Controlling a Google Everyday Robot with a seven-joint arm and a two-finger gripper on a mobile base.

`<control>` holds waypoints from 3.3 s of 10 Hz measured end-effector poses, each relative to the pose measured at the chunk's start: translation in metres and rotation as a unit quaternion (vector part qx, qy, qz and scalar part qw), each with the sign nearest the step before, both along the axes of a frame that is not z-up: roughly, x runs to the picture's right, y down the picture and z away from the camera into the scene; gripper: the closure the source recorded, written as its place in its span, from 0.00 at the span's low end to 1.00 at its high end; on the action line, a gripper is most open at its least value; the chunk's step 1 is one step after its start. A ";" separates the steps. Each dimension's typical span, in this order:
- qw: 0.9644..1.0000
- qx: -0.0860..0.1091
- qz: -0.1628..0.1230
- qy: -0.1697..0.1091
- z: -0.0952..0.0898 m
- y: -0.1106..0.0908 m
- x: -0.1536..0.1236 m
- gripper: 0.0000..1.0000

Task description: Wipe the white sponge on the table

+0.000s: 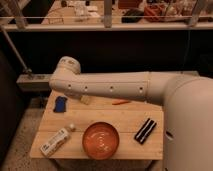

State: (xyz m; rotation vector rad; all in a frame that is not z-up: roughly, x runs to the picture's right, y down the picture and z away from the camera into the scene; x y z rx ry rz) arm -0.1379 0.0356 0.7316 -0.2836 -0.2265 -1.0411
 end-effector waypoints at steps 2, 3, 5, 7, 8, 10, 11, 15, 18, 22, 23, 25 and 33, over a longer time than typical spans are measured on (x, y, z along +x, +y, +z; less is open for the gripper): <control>1.000 0.001 -0.012 -0.010 0.003 0.000 -0.009 0.20; 1.000 0.001 -0.014 -0.012 0.004 0.000 -0.010 0.20; 1.000 0.001 -0.019 -0.017 0.008 -0.001 -0.013 0.20; 0.999 0.001 -0.025 -0.025 0.011 0.000 -0.022 0.20; 0.999 0.001 -0.027 -0.028 0.014 0.000 -0.024 0.20; 0.999 0.001 -0.026 -0.033 0.017 -0.001 -0.027 0.20; 0.999 0.001 -0.028 -0.036 0.019 -0.001 -0.031 0.20; 0.998 -0.001 -0.030 -0.047 0.028 0.002 -0.041 0.20; 0.998 -0.003 -0.031 -0.055 0.034 0.006 -0.050 0.20; 0.997 -0.007 -0.034 -0.063 0.045 0.011 -0.059 0.20; 0.997 -0.008 -0.035 -0.064 0.047 0.012 -0.062 0.20; 0.997 -0.009 -0.037 -0.068 0.053 0.014 -0.067 0.20; 0.994 -0.023 -0.052 -0.090 0.078 0.028 -0.094 0.20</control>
